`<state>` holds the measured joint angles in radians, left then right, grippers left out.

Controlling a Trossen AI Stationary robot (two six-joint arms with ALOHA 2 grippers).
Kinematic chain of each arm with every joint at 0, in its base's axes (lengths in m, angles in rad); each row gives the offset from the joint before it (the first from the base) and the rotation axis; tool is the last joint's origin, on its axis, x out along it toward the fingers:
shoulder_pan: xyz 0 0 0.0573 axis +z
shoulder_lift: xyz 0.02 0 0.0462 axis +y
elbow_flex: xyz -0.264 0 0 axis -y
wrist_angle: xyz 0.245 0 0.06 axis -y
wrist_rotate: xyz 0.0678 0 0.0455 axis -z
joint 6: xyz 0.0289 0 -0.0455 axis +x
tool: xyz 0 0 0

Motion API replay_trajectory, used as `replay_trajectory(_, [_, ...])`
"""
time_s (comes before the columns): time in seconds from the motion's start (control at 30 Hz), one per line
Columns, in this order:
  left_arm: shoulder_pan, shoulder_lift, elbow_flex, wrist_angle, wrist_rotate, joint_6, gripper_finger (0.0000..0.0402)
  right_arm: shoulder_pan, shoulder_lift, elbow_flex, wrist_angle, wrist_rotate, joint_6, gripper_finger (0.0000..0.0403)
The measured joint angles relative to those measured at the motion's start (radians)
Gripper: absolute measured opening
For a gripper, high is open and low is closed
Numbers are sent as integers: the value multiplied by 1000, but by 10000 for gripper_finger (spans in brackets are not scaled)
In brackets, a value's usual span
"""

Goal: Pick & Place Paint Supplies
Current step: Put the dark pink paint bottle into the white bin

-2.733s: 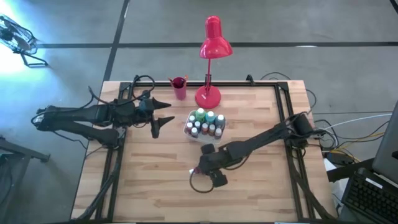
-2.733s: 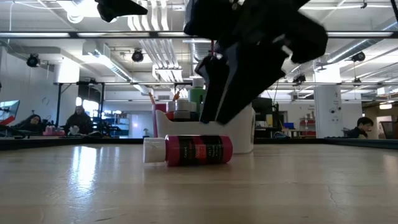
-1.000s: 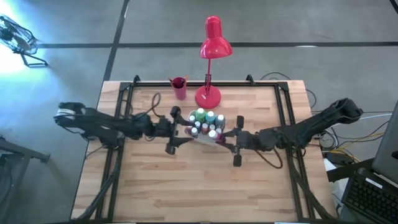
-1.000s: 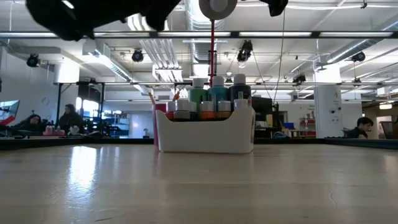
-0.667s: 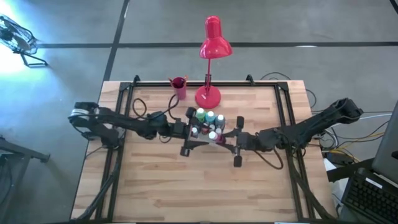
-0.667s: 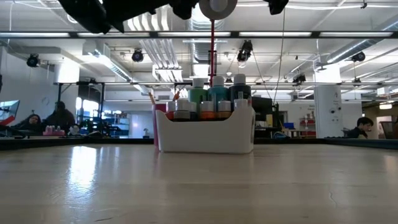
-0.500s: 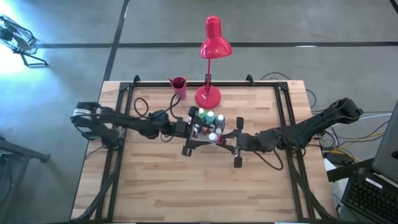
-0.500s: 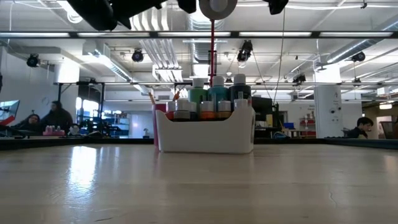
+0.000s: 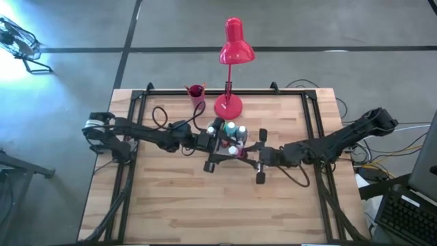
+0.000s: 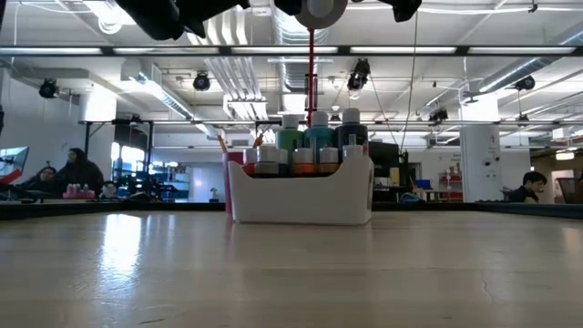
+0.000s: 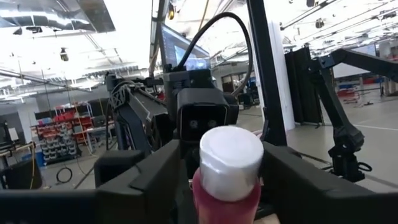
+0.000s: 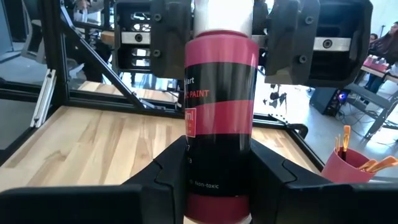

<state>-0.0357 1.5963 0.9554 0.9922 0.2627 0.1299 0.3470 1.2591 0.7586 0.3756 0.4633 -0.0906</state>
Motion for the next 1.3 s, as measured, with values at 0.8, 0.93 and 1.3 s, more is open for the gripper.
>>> replay_trajectory(0.8, [6, -54, 7, -187, -70, 14, 118, 2, -14, 1, -108, 6, 93, 215])
replay_trajectory(0.93, [6, -103, 6, -317, -145, 52, 118, 13, -50, 5, -239, 3, 200, 234])
replay_trajectory(1.3, [10, -114, -58, -481, -448, 37, 118, 22, -115, -27, -583, 139, 477, 253])
